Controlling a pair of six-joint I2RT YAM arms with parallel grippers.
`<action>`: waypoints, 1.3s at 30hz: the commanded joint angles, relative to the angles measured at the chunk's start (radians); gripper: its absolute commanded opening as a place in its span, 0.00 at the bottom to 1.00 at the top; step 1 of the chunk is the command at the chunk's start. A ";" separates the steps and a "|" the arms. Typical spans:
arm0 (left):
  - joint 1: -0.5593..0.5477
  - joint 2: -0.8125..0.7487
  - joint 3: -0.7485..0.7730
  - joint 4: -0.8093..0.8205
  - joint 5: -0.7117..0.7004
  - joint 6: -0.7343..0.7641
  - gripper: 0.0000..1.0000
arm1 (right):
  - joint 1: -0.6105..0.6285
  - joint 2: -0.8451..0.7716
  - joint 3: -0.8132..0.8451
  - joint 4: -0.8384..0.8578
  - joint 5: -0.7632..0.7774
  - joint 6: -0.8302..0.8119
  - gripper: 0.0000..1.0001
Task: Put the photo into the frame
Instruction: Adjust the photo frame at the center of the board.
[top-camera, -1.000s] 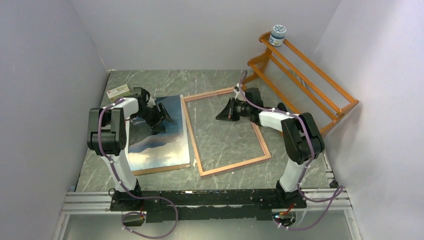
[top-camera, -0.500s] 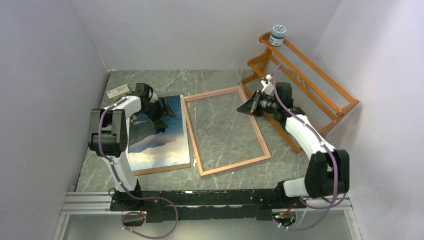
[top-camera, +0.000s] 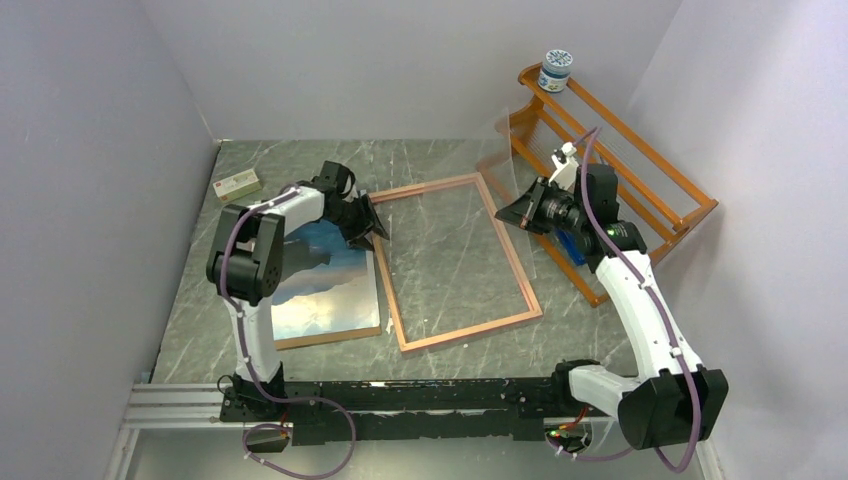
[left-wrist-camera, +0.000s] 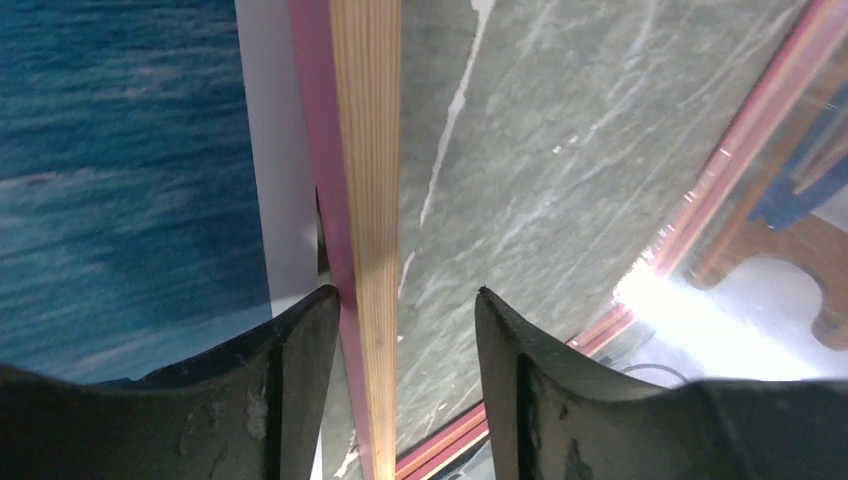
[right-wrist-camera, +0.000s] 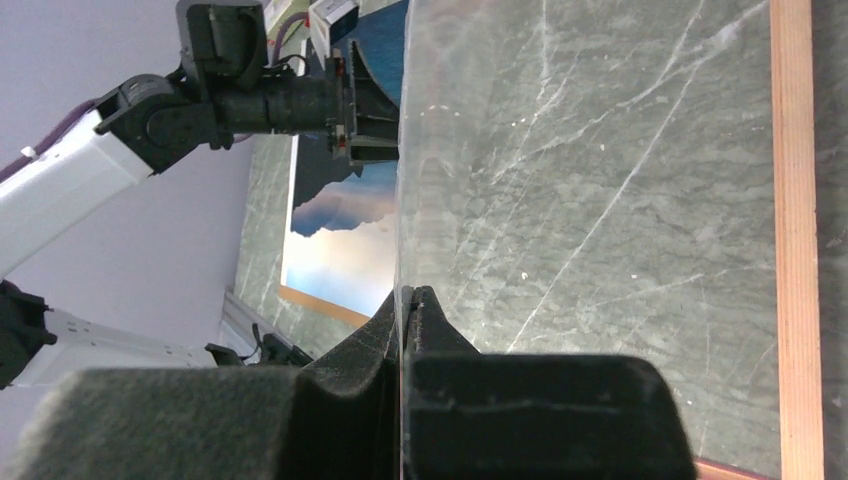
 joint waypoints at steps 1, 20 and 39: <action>-0.032 0.065 0.078 -0.061 -0.057 -0.023 0.55 | -0.005 -0.038 0.015 0.014 0.015 0.023 0.00; -0.046 0.300 0.384 -0.240 -0.284 0.309 0.07 | -0.004 -0.030 -0.005 0.058 -0.035 0.084 0.00; 0.044 0.338 0.416 -0.291 -0.136 0.523 0.03 | 0.075 0.048 -0.015 0.201 -0.132 0.154 0.00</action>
